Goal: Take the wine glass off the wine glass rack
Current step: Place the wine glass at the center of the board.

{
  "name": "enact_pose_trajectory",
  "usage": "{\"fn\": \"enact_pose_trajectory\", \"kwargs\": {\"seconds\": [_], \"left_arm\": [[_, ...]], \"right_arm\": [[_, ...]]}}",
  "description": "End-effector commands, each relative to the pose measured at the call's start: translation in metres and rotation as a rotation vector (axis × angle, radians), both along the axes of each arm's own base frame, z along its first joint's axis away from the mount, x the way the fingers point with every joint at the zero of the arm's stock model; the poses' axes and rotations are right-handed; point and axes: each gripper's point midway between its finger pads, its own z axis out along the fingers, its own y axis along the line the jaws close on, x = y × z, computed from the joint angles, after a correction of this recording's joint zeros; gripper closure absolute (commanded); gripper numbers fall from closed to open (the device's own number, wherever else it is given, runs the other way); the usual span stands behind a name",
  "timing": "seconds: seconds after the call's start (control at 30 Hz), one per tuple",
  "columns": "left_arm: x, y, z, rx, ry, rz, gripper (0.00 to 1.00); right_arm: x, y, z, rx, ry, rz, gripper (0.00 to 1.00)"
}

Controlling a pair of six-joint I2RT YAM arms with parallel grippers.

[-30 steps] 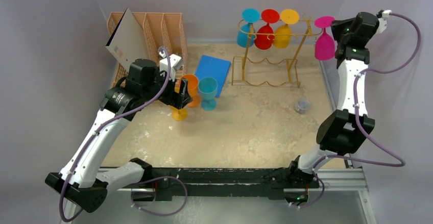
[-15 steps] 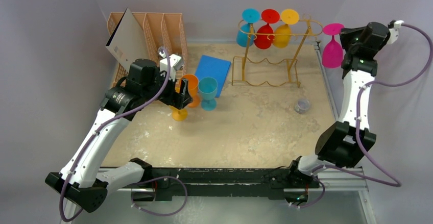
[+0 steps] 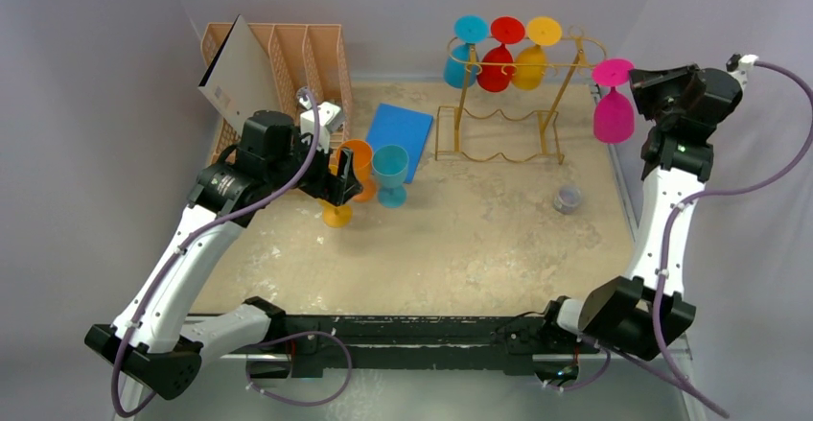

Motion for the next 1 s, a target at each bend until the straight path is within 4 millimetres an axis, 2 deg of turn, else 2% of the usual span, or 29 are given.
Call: {"fn": "enact_pose_trajectory", "kwargs": {"seconds": [0.0,0.13,0.3,0.57,0.7,0.8,0.97], "left_arm": [[-0.003,-0.002,0.010,-0.037,-0.030,-0.009,0.20],[-0.006,-0.002,0.014,-0.050,-0.038,-0.017,0.20],[-0.013,-0.007,0.017,-0.097,-0.029,-0.031,0.20],[-0.022,-0.023,0.034,-0.228,-0.011,-0.065,0.20],[-0.028,-0.036,0.037,-0.319,0.021,-0.099,0.20],[-0.031,-0.047,0.033,-0.372,0.070,-0.145,0.20],[-0.035,-0.070,0.033,-0.489,0.153,-0.236,0.23]], "right_arm": [[-0.026,0.027,0.009,-0.033,-0.020,0.092,1.00],[-0.047,0.045,0.005,-0.019,-0.008,0.137,1.00],[-0.072,0.078,0.000,0.011,-0.006,0.260,1.00],[-0.097,0.132,0.000,0.113,-0.018,0.462,1.00],[-0.126,0.163,-0.019,0.050,0.051,0.591,1.00],[-0.151,0.197,-0.046,0.085,0.118,0.725,1.00],[-0.172,0.241,-0.080,0.165,0.170,0.912,1.00]]}}
